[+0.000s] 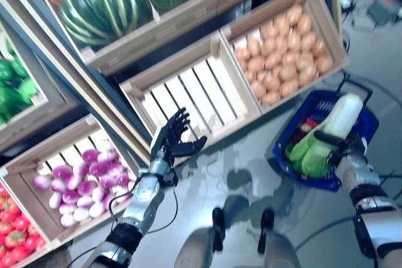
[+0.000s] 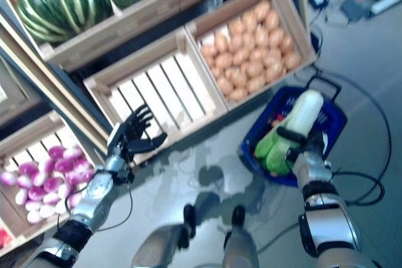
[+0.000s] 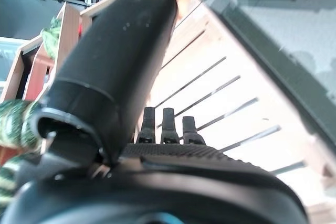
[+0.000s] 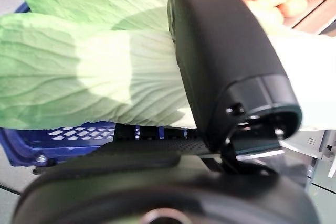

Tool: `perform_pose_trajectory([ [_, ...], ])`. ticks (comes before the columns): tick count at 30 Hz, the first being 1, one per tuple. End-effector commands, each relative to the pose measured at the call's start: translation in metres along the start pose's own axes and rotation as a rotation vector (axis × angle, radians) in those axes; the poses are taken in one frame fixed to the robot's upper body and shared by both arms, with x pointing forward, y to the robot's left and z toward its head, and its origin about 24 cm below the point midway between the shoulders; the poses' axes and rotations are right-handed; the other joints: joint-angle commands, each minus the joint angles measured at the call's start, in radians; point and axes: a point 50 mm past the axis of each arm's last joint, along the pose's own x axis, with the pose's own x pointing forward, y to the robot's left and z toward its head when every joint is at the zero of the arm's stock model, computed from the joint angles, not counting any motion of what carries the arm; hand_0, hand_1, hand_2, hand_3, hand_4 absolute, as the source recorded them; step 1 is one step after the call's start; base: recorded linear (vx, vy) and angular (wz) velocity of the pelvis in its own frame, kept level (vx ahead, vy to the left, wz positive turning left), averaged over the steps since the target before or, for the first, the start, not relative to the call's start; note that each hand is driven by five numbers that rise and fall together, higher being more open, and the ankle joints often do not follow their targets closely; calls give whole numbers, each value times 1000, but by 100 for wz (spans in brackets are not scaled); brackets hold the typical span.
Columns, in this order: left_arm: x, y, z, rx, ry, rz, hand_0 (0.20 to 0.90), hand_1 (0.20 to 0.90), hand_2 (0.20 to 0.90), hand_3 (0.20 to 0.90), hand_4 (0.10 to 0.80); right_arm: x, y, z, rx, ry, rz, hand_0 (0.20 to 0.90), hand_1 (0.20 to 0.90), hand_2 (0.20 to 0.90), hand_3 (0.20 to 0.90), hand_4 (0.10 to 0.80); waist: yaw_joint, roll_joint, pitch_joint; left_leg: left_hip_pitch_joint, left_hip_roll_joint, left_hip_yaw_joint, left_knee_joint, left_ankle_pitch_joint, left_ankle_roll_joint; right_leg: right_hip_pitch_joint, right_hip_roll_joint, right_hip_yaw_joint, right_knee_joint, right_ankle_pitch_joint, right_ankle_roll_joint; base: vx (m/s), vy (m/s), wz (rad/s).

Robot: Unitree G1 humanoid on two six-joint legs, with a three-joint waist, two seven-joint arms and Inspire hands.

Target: Put vegetables into the basket

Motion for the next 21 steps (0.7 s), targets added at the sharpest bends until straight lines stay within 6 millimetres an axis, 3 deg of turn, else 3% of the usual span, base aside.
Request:
perform_pose_trajectory([
  [1, 12, -12, 59, -55, -302, -32, 900, 900, 900, 900, 800, 2, -37, 71, 2, -254, -173, 300, 300, 300, 300, 400, -5, -23, 23, -182, -37, -17, 333, -209, 61, -143, -23, 15, 298, -137, -84, -152, 32, 19],
  [7, 11, -17, 71, -60, -351, -39, 900, 900, 900, 900, 800, 3, -63, 97, -6, -237, -303, 300, 300, 300, 300, 400, 5, 11, 64, -400, -58, -13, 596, -302, 87, -382, -78, 43, 586, -229, -97, -100, 5, 15],
  [12, 9, -22, 75, -78, -383, -54, 900, 900, 900, 900, 800, -1, -66, 125, -8, -292, -337, 300, 300, 300, 300, 400, 3, 43, 64, -525, -68, 2, 682, -316, 86, -515, -81, 73, 666, -246, -105, -69, -8, 10],
  [13, 8, -25, 76, -83, -392, -57, 900, 900, 900, 900, 800, -3, -65, 135, -4, -324, -331, 509, 509, 509, 509, 540, 1, 53, 64, -552, -69, 8, 702, -321, 87, -548, -79, 85, 689, -252, -108, -42, 6, 4],
  [14, 7, -26, 76, -83, -397, -56, 900, 900, 900, 900, 800, -5, -65, 141, -6, -345, -329, 509, 509, 509, 509, 540, 0, 57, 64, -566, -69, 13, 713, -323, 88, -566, -76, 91, 701, -256, -110, -50, 5, -2],
  [15, 6, -27, 76, -88, -402, -56, 900, 900, 900, 900, 800, -7, -63, 148, 3, -372, -317, 900, 900, 900, 900, 800, -1, 61, 64, -584, -68, 17, 730, -327, 88, -587, -75, 96, 718, -261, -111, -36, -4, 1],
  [21, 1, -24, 78, -89, -417, -53, 900, 900, 900, 900, 800, -11, -63, 163, -21, -423, -298, 900, 900, 900, 900, 800, 2, 60, 64, -629, -57, 17, 782, -339, 91, -632, -66, 96, 766, -282, -123, -10, -4, 2],
])
